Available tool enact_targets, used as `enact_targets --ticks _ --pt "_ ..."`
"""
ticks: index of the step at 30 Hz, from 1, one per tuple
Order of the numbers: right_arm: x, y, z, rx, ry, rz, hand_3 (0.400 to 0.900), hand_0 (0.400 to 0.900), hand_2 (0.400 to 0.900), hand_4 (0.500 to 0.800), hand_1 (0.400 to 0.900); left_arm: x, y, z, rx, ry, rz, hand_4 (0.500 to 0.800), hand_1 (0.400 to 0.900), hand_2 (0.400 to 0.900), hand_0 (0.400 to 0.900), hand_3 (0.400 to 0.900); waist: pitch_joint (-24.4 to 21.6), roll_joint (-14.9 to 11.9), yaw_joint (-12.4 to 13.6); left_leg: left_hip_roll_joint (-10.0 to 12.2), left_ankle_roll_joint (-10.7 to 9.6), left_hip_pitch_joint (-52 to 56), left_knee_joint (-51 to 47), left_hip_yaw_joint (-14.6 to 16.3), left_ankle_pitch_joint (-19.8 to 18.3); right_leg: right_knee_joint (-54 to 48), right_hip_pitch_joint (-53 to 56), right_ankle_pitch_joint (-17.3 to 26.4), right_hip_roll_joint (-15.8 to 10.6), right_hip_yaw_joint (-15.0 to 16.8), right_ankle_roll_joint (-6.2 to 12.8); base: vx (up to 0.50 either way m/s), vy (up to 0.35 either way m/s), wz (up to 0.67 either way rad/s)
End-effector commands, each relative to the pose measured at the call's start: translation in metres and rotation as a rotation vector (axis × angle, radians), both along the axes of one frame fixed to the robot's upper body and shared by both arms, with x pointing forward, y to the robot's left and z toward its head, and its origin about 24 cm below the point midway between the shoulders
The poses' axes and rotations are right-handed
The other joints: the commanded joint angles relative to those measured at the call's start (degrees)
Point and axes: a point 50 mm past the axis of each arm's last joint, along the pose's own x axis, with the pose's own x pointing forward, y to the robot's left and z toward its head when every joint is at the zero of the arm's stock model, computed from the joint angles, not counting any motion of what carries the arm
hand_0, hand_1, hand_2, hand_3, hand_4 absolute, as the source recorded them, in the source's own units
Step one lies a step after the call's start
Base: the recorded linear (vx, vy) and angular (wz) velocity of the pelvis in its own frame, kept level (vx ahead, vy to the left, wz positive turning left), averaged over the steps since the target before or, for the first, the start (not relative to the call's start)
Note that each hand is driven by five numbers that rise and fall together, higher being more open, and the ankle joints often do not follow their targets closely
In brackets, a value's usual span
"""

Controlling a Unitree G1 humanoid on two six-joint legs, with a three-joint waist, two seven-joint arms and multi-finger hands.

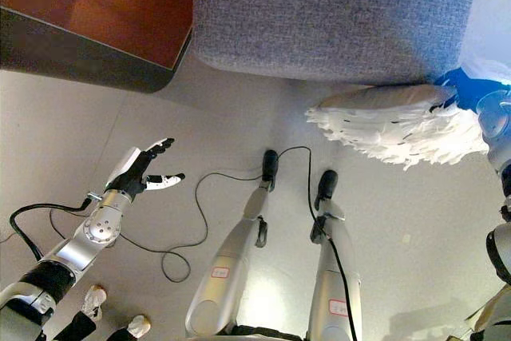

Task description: Pick up the pillow and put it on the sofa.

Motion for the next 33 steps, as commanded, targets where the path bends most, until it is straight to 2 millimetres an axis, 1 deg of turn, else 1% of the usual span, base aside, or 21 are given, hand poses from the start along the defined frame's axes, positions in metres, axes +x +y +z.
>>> enact_targets --ticks 1,4,10,13,18,22,24,28,29,30,33 --pt "-0.012 -0.019 0.005 -0.081 0.015 -0.084 0.4 0.4 0.4 0.5 0.4 0.002 0.028 0.031 0.028 -0.127 0.076 0.8 0.9 0.9 0.9 0.9 1.67 -1.81 0.86 -0.04 -2.62 2.87 -0.28 0.08 -4.91 -15.93 7.43 9.42 -0.34 0.31 6.22 0.0 0.0 0.0" --pt "-0.011 -0.017 0.01 -0.092 -0.013 -0.073 0.4 0.4 0.4 0.5 0.4 0.001 0.028 0.03 0.024 -0.13 0.075 0.8 0.9 0.9 0.9 0.9 1.67 -1.69 0.81 -0.03 -2.56 2.57 -0.27 0.16 -4.9 -15.88 7.12 9.42 -0.29 0.36 6.23 0.0 0.0 0.0" --pt "-0.01 -0.015 0.012 -0.098 -0.041 -0.063 0.4 0.4 0.4 0.5 0.4 -0.001 0.026 0.027 0.018 -0.136 0.079 0.8 0.9 0.9 0.9 0.9 1.67 -1.54 0.51 -0.01 -2.6 2.47 -0.28 0.41 -4.86 -15.95 6.92 9.48 -0.3 0.63 6.21 0.0 0.009 -0.02" --pt "-0.01 -0.014 0.016 -0.096 -0.056 -0.054 0.4 0.4 0.4 0.5 0.4 0.0 0.026 0.029 0.016 -0.141 0.08 0.8 0.9 0.9 0.9 0.9 1.67 -1.47 0.49 0.04 -2.63 2.55 -0.32 0.56 -4.89 -16.06 7.02 9.45 -0.36 0.57 6.24 0.0 0.0 0.0" --pt "-0.005 -0.003 0.017 -0.061 -0.104 0.022 0.4 0.4 0.4 0.5 0.4 -0.001 0.023 0.024 0.008 -0.122 0.082 0.8 0.9 0.9 0.9 0.9 1.67 -1.59 0.37 -0.01 -2.53 3.59 -0.35 0.6 -5.36 -16.02 7.95 9.08 -0.35 0.31 6.07 0.0 0.0 0.0" --pt "-0.001 0.013 0.02 -0.043 -0.15 0.134 0.4 0.4 0.4 0.5 0.4 -0.005 0.026 0.01 -0.007 -0.042 0.098 0.8 0.9 0.9 0.9 0.9 1.67 -2.28 -0.13 0.13 -2.45 5.65 -0.41 0.82 -5.86 -16.23 9.93 8.82 -0.3 0.17 5.95 0.01 0.005 -0.01" --pt "0.0 0.024 0.025 -0.024 -0.175 0.195 0.4 0.4 0.4 0.5 0.4 -0.012 0.028 -0.004 -0.014 0.028 0.104 0.8 0.9 0.9 0.9 0.9 1.67 -2.88 -0.47 0.22 -2.48 7.61 -0.46 1.04 -6.29 -16.69 11.98 8.66 -0.19 0.02 5.84 0.04 0.024 -0.05" --pt "0.0 0.046 0.026 0.002 -0.171 0.328 0.4 0.4 0.4 0.5 0.4 -0.031 0.031 -0.039 -0.052 0.162 0.141 0.8 0.9 0.9 0.9 0.9 1.67 -4.32 -1.47 0.61 -2.76 12.94 -0.46 1.67 -7.48 -17.71 17.36 8.1 0.01 -0.22 5.68 0.04 0.038 -0.06" --pt "0.0 0.048 0.025 0.011 -0.167 0.344 0.4 0.4 0.4 0.5 0.4 -0.033 0.03 -0.044 -0.057 0.179 0.147 0.8 0.9 0.9 0.9 0.9 1.67 -4.54 -1.57 0.67 -2.83 13.81 -0.46 1.74 -7.68 -17.99 18.31 8.04 0.04 -0.29 5.67 0.05 0.043 -0.06" --pt "0.0 0.055 0.026 0.019 -0.168 0.379 0.4 0.4 0.4 0.5 0.4 -0.037 0.029 -0.053 -0.063 0.217 0.155 0.8 0.9 0.9 0.9 0.9 1.67 -4.99 -1.8 0.77 -2.91 15.65 -0.46 1.97 -8.07 -18.39 20.14 7.88 0.01 -0.44 5.67 0.07 0.049 -0.05" --pt "-0.001 0.067 0.026 0.039 -0.155 0.454 0.4 0.4 0.4 0.5 0.4 -0.054 0.03 -0.077 -0.082 0.325 0.185 0.8 0.9 0.9 0.9 0.9 -0.61 -6.13 -2.08 0.99 -3.05 19.39 -0.46 2.57 -9.4 -19.84 24.14 7.56 0.05 -0.63 5.65 0.12 0.054 -0.03"
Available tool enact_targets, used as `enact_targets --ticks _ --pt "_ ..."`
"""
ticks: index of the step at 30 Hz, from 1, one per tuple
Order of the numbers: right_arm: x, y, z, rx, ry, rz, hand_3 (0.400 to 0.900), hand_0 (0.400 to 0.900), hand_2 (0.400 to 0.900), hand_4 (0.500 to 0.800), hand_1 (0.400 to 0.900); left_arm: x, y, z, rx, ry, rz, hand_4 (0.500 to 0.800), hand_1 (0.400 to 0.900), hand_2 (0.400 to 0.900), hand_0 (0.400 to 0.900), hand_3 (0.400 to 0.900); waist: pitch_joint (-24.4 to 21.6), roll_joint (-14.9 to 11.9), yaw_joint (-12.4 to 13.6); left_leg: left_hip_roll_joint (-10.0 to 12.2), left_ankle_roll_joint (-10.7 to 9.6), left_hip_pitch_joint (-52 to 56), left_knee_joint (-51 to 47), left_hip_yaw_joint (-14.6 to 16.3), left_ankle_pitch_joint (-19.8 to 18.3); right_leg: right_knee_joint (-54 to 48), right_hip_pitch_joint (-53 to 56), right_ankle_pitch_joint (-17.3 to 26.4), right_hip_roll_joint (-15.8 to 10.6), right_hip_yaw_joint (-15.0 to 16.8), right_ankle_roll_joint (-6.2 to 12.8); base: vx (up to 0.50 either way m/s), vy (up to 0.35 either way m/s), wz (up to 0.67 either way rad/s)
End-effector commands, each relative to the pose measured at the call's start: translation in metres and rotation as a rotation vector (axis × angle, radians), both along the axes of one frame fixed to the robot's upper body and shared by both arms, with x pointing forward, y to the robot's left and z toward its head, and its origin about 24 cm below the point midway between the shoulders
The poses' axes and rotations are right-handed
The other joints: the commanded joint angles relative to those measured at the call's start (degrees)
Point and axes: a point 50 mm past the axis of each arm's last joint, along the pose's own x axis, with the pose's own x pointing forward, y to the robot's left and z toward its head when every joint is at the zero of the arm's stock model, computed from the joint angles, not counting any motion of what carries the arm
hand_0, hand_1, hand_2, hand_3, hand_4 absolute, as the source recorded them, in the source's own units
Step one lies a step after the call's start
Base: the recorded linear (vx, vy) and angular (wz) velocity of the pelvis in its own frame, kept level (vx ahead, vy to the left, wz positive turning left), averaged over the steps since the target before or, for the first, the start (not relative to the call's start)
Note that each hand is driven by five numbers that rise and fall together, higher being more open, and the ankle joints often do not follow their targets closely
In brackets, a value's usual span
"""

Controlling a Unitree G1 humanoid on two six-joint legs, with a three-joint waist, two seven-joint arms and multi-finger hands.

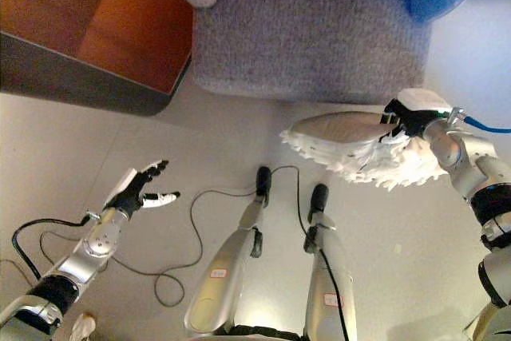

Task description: Pick up the pillow and put it on the sofa.

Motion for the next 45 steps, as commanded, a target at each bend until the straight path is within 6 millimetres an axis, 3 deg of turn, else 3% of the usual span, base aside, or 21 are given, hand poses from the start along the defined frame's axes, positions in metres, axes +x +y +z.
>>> enact_targets --ticks 1,9,17,26,38,45 --pt "-0.005 0.012 0.073 0.055 -0.23 0.144 0.4 0.4 0.4 0.5 0.4 -0.031 0.018 -0.029 0.001 0.142 0.081 0.8 0.9 0.9 0.9 0.9 -2.55 -5.0 -0.41 0.38 -3.43 8.83 -0.42 1.34 -7.91 -15.26 12.27 7.12 -1.08 -1.57 5.3 0.13 0.044 -0.01" --pt "-0.007 0.039 0.086 0.081 -0.203 0.292 0.4 0.4 0.4 0.5 0.4 -0.077 0.014 -0.076 -0.009 0.404 0.128 0.8 0.9 0.9 0.9 0.9 -9.42 -8.23 -0.22 1.11 -3.67 15.72 -0.42 2.04 -10.52 -17.91 20.53 6.49 -0.52 -1.5 5.12 0.16 0.025 0.04" --pt "0.005 0.037 0.112 0.197 -0.194 0.258 0.4 0.4 0.4 0.5 0.4 -0.126 0.014 -0.106 0.008 0.606 0.165 0.8 0.9 0.9 0.9 0.9 -15.55 -11.63 2.54 1.1 -3.86 20.54 -0.42 1.23 -12.23 -21.62 27.3 7.09 -0.5 -2.61 5.13 0.17 0.014 0.12" --pt "0.021 0.03 0.152 0.357 -0.234 0.137 0.4 0.4 0.4 0.5 0.4 -0.158 0.018 -0.118 0.04 0.754 0.189 0.8 0.9 0.9 0.9 0.9 -18.72 -13.6 6.11 0.9 -3.57 23.54 -0.42 -0.01 -13.35 -22.2 31.31 6.75 -0.8 -4.46 5.23 0.13 0.021 0.17" --pt "0.031 0.021 0.171 0.423 -0.27 -0.063 0.4 0.4 0.4 0.5 0.4 -0.19 0.009 -0.132 0.036 0.866 0.232 0.8 0.9 0.9 0.9 0.9 -21.2 -15.05 8.72 0.72 -3.42 26.66 -0.42 -1.62 -14.23 -22.36 34.85 6.46 -1.38 -5.51 5.56 0.12 0.031 0.09" --pt "0.024 -0.006 0.178 0.337 -0.302 -0.305 0.4 0.4 0.4 0.5 0.4 -0.203 0.007 -0.135 0.026 0.904 0.254 0.8 0.9 0.9 0.9 0.9 -21.38 -15.34 10.32 0.63 -3.44 27.26 -0.42 -2.7 -14.18 -22.36 35.82 6.29 -1.61 -6.32 5.52 0.12 0.029 0.16"
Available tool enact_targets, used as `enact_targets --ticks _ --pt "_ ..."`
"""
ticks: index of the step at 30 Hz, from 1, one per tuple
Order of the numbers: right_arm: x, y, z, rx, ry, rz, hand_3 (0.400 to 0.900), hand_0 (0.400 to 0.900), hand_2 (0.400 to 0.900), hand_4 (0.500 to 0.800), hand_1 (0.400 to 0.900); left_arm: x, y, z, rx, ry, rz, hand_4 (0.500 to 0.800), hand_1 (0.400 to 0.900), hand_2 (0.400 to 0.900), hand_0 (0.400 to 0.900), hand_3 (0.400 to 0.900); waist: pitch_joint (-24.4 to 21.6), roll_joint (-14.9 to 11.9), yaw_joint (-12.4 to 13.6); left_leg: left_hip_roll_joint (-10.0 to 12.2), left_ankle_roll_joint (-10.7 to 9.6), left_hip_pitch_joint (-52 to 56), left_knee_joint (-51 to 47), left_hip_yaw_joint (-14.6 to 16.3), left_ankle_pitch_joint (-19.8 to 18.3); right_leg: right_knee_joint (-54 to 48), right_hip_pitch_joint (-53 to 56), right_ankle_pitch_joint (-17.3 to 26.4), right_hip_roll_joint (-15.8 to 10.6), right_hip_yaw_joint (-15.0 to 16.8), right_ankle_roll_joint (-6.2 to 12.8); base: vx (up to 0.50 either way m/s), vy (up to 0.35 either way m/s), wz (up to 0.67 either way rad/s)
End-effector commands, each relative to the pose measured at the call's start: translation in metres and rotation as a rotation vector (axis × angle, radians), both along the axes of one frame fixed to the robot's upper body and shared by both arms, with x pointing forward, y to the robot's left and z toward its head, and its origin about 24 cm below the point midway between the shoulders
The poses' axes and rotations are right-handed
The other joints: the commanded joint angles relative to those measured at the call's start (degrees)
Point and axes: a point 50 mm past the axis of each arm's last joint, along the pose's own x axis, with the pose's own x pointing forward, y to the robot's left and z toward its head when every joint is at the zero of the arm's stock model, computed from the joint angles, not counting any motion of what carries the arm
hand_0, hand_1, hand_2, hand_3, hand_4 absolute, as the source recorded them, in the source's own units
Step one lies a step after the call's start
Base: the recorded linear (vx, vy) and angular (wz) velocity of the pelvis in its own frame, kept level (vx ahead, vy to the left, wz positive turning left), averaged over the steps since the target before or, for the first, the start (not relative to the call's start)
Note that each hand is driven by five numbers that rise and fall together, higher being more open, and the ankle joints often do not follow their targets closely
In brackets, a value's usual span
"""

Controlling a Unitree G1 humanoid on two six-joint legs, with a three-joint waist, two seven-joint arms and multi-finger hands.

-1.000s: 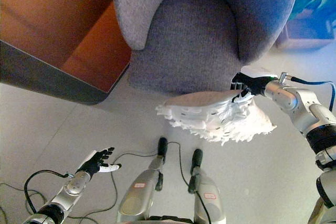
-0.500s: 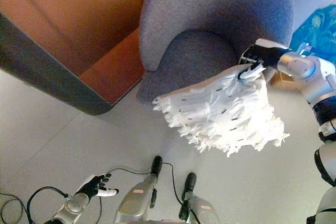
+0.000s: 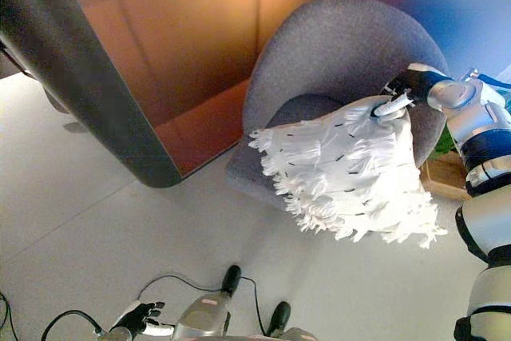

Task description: Pick up the pillow and put it on the sofa.

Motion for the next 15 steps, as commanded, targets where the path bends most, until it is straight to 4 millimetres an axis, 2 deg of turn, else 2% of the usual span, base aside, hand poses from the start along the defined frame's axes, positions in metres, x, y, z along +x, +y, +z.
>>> enact_targets --ticks 1,5,10,11,12,15 --pt "-0.01 -0.003 0.12 -0.145 -0.373 -0.138 0.4 0.4 0.4 0.5 0.4 -0.034 0.022 0.001 0.081 0.102 0.005 0.8 0.9 0.9 0.9 0.9 -6.24 -3.66 1.43 1.31 -2.28 4.71 -0.35 1.35 -7.17 -0.09 -0.12 2.52 -3.47 0.13 4.64 0.06 0.003 0.2" --pt "-0.018 -0.015 0.13 -0.199 -0.381 -0.27 0.4 0.4 0.4 0.5 0.4 -0.035 0.028 0.004 0.086 0.088 0.019 0.8 0.9 0.9 0.9 0.9 -4.75 -3.67 2.35 1.54 -2.32 3.49 -0.35 0.75 -6.75 -0.09 -0.99 2.75 -3.45 -0.22 4.71 -0.01 -0.017 0.15" --pt "-0.029 -0.026 0.147 -0.204 -0.453 -0.395 0.4 0.4 0.4 0.5 0.4 -0.024 0.032 0.009 0.082 0.024 0.011 0.8 0.9 0.9 0.9 0.9 -2.41 -3.49 3.03 1.86 -2.24 1.09 -0.35 0.25 -6.34 -0.09 -3.04 2.97 -3.32 -0.13 4.68 -0.1 -0.04 0.03" --pt "-0.031 -0.028 0.149 -0.206 -0.465 -0.41 0.688 0.688 0.688 0.673 0.688 -0.022 0.03 0.009 0.081 0.015 0.013 0.8 0.9 0.9 0.9 0.9 -2.17 -3.4 3.05 1.88 -2.22 0.77 -0.35 0.2 -6.27 -0.09 -3.33 3.01 -3.36 -0.13 4.69 -0.06 -0.008 -0.02" --pt "-0.034 -0.031 0.151 -0.213 -0.481 -0.439 0.9 0.9 0.9 0.8 0.9 -0.022 0.03 0.008 0.08 0.01 0.014 0.8 0.9 0.9 0.9 0.9 -1.91 -3.34 3.02 1.93 -2.21 0.5 -0.35 0.26 -6.25 -0.09 -3.58 3.0 -3.4 -0.09 4.7 -0.05 -0.01 -0.03" --pt "-0.039 -0.041 0.144 -0.164 -0.435 -0.48 0.9 0.9 0.9 0.8 0.9 -0.021 0.027 0.008 0.075 -0.001 0.012 0.8 0.9 0.9 0.9 0.9 -1.65 -3.22 2.87 2.08 -2.24 -0.07 -0.35 0.48 -6.21 -0.09 -4.18 2.99 -3.5 0.09 4.77 -0.03 -0.013 -0.06"
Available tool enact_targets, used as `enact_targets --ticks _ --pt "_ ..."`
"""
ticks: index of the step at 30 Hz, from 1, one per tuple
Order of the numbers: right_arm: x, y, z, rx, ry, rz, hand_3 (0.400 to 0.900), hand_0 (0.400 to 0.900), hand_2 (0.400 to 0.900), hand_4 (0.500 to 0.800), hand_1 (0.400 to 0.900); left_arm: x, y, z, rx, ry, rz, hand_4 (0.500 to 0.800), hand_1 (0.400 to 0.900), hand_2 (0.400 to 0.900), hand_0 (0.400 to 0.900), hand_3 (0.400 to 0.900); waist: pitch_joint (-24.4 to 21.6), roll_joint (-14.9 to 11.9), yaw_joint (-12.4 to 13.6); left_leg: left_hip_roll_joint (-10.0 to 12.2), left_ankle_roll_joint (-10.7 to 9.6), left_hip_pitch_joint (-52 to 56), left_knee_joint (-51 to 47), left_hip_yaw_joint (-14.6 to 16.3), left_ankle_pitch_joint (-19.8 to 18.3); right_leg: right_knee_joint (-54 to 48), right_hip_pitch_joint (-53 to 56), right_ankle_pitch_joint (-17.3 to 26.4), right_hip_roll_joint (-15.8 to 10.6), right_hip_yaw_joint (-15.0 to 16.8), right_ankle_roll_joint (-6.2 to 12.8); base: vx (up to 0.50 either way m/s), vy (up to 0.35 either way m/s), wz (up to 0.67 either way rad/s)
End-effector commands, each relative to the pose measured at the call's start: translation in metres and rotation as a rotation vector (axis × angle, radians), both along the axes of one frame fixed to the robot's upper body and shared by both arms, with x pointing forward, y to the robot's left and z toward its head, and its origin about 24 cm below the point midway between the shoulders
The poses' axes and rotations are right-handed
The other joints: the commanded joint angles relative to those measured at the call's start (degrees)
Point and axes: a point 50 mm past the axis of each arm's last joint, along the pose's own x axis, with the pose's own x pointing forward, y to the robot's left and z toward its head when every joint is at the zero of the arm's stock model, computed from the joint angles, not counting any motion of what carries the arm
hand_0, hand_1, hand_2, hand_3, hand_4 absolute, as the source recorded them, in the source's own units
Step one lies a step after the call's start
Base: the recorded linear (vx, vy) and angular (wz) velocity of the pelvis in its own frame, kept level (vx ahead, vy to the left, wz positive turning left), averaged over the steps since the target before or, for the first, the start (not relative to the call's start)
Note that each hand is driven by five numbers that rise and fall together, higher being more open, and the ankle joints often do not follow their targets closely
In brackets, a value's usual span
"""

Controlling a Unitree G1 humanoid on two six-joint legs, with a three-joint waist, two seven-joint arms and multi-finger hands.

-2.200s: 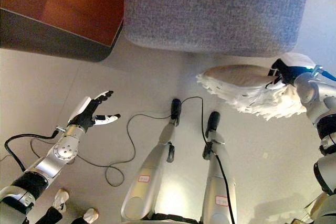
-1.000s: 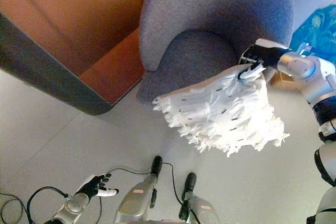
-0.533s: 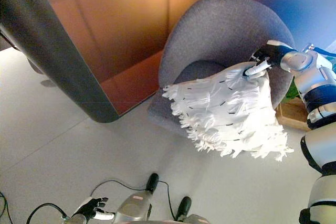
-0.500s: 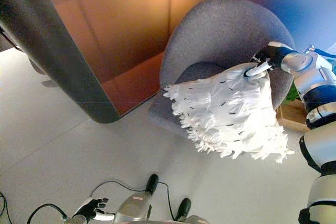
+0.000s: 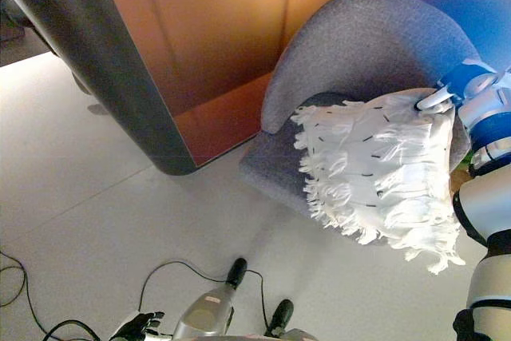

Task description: Pick up the pillow and put it on the sofa.

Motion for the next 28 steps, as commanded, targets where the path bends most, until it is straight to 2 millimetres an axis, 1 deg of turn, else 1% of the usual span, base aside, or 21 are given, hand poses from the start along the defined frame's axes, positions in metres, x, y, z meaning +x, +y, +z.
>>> enact_targets --ticks 1,5,13,16,22,26,28 --pt "-0.029 -0.011 0.116 -0.142 -0.352 -0.105 0.9 0.9 0.9 0.8 0.9 -0.01 0.025 0.009 0.078 -0.004 0.004 0.8 0.9 0.9 0.9 0.9 -1.27 -3.26 0.69 2.59 -2.34 4.23 -0.42 3.48 -7.52 -0.1 -1.0 3.24 -3.67 1.93 4.74 -0.02 -0.006 -0.06" --pt "-0.033 -0.018 0.115 -0.162 -0.325 -0.12 0.9 0.9 0.9 0.8 0.9 -0.009 0.023 0.009 0.067 -0.009 0.0 0.8 0.9 0.9 0.9 0.9 -1.34 -3.01 0.42 2.58 -2.32 4.22 -0.42 3.72 -7.63 -0.1 -1.24 3.24 -3.88 1.88 4.7 -0.01 0.005 -0.06" --pt "-0.039 -0.025 0.118 -0.208 -0.296 -0.123 0.9 0.9 0.9 0.8 0.9 -0.009 0.022 0.009 0.034 -0.02 0.022 0.8 0.9 0.9 0.9 0.9 -1.39 -2.6 -0.32 2.68 -2.45 4.29 -0.42 4.43 -7.69 -0.1 -1.63 3.38 -4.16 2.17 4.67 -0.02 0.016 -0.06" --pt "-0.04 -0.025 0.119 -0.208 -0.297 -0.112 0.9 0.9 0.9 0.8 0.9 -0.011 0.022 0.008 0.03 -0.018 0.023 0.8 0.9 0.9 0.9 0.9 -1.69 -2.68 -0.42 2.76 -2.55 4.41 -0.42 4.6 -7.75 -0.1 -1.55 3.3 -4.18 2.2 4.68 0.0 0.004 -0.01" --pt "-0.044 -0.031 0.117 -0.184 -0.305 -0.121 0.9 0.9 0.9 0.8 0.9 -0.008 0.023 0.01 0.02 -0.028 0.021 0.8 0.9 0.9 0.9 0.9 -2.41 -2.55 -1.0 2.69 -2.56 4.7 -0.42 4.79 -7.87 -0.1 -1.44 3.15 -4.11 2.53 4.58 0.0 0.0 0.0" --pt "-0.046 -0.037 0.108 -0.136 -0.324 -0.131 0.9 0.9 0.9 0.8 0.9 -0.009 0.022 0.009 0.007 -0.031 0.032 0.8 0.9 0.9 0.9 0.9 -3.05 -2.38 -1.67 2.67 -2.57 4.95 -0.42 5.19 -8.03 -0.1 -1.47 3.06 -4.11 3.08 4.63 -0.01 0.019 -0.06" --pt "-0.047 -0.042 0.099 -0.043 -0.359 -0.12 0.9 0.9 0.9 0.8 0.9 -0.008 0.02 0.008 -0.009 -0.038 0.045 0.8 0.9 0.9 0.9 0.9 -3.4 -2.12 -2.34 2.75 -2.59 5.27 -0.42 5.61 -8.2 -0.1 -1.35 3.01 -4.14 3.37 4.61 -0.01 0.021 -0.09"
